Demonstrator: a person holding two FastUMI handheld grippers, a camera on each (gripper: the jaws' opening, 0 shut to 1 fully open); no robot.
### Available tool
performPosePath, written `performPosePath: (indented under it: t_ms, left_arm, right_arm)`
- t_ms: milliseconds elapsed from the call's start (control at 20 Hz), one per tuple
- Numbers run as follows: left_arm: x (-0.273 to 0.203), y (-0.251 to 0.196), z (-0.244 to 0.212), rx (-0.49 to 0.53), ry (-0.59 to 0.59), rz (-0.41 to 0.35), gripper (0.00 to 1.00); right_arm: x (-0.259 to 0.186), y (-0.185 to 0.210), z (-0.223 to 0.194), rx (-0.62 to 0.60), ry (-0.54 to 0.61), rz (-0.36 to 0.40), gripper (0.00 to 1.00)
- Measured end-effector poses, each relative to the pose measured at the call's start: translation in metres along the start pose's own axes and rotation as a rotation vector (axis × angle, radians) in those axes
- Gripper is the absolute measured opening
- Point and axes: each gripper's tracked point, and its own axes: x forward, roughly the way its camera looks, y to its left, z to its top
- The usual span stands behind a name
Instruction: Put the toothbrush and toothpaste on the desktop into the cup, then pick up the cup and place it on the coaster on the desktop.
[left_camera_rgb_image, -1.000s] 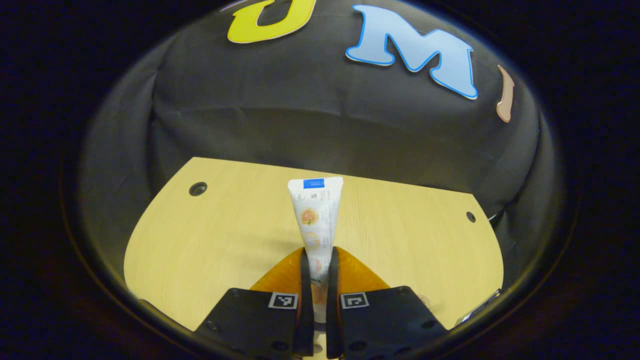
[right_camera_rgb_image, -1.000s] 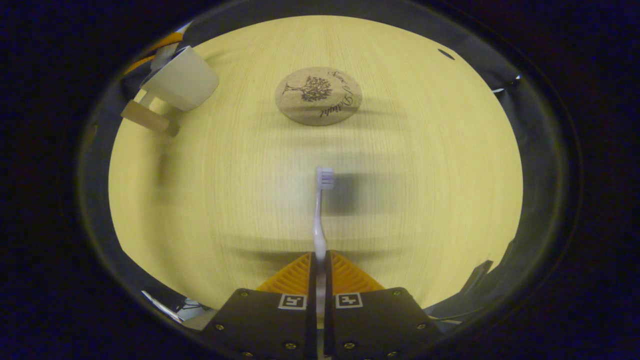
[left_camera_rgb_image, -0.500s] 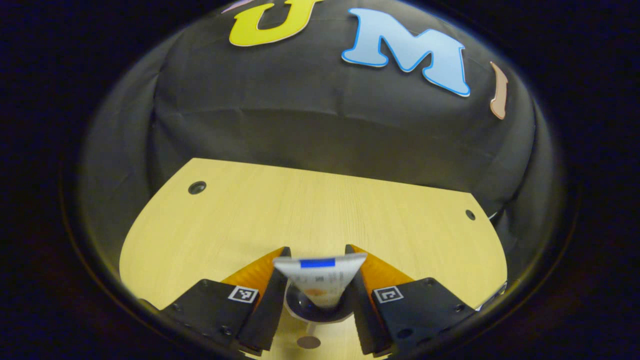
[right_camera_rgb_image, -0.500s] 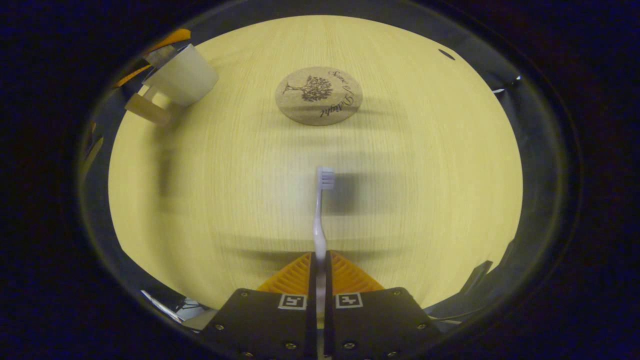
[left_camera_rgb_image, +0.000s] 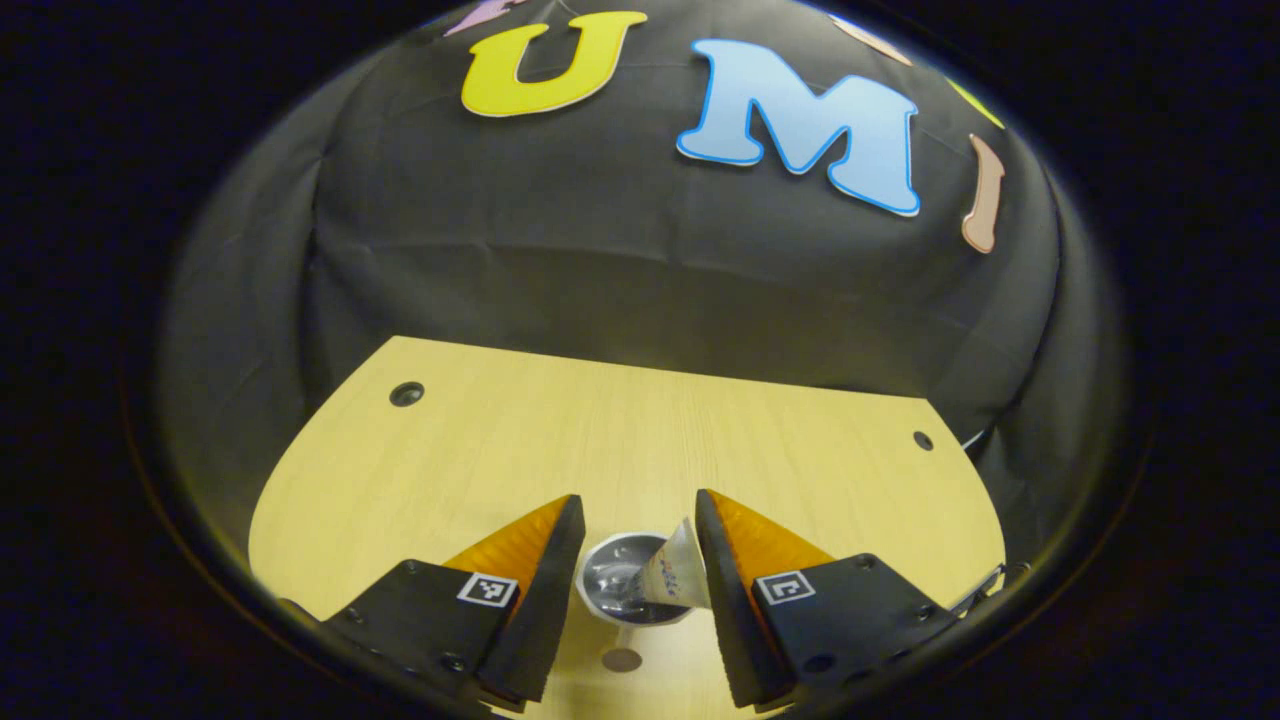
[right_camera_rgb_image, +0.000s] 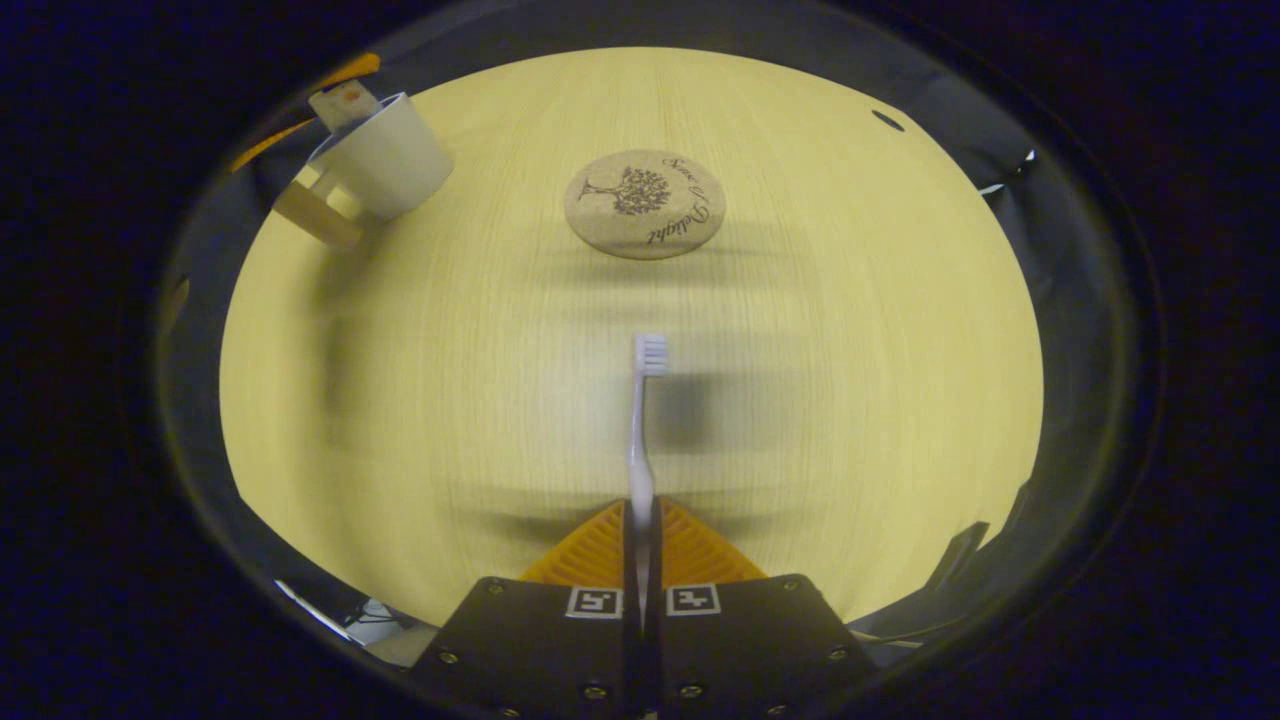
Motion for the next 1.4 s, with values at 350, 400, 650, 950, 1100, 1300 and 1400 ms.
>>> performPosePath:
  t_ms: [350, 400, 650, 950, 1100, 1300, 1400]
  left_arm:
    - [-0.041, 0.055, -0.005, -0.064, -0.018, 0.058, 0.72]
    - [-0.047, 0.062, -0.006, -0.072, -0.021, 0.064, 0.72]
    - [-0.072, 0.095, -0.008, -0.065, -0.029, 0.093, 0.75]
    - [-0.097, 0.131, -0.015, -0.088, -0.029, 0.132, 0.75]
    - [-0.108, 0.151, -0.019, -0.090, -0.025, 0.157, 0.67]
    - [-0.120, 0.168, -0.024, -0.089, -0.012, 0.179, 0.75]
    - [-0.121, 0.173, -0.029, -0.086, 0.000, 0.184, 0.75]
  right_arm:
    - [-0.054, 0.045, 0.093, 0.053, -0.221, 0.119, 0.01]
    - [-0.064, 0.053, 0.115, 0.056, -0.265, 0.134, 0.01]
    - [-0.123, 0.084, 0.213, 0.035, -0.434, 0.200, 0.01]
    - [-0.157, 0.136, 0.289, 0.004, -0.548, 0.252, 0.01]
    - [-0.148, 0.152, 0.302, 0.000, -0.570, 0.263, 0.01]
    - [-0.130, 0.159, 0.313, -0.037, -0.636, 0.214, 0.01]
    - [-0.124, 0.164, 0.311, -0.041, -0.677, 0.213, 0.01]
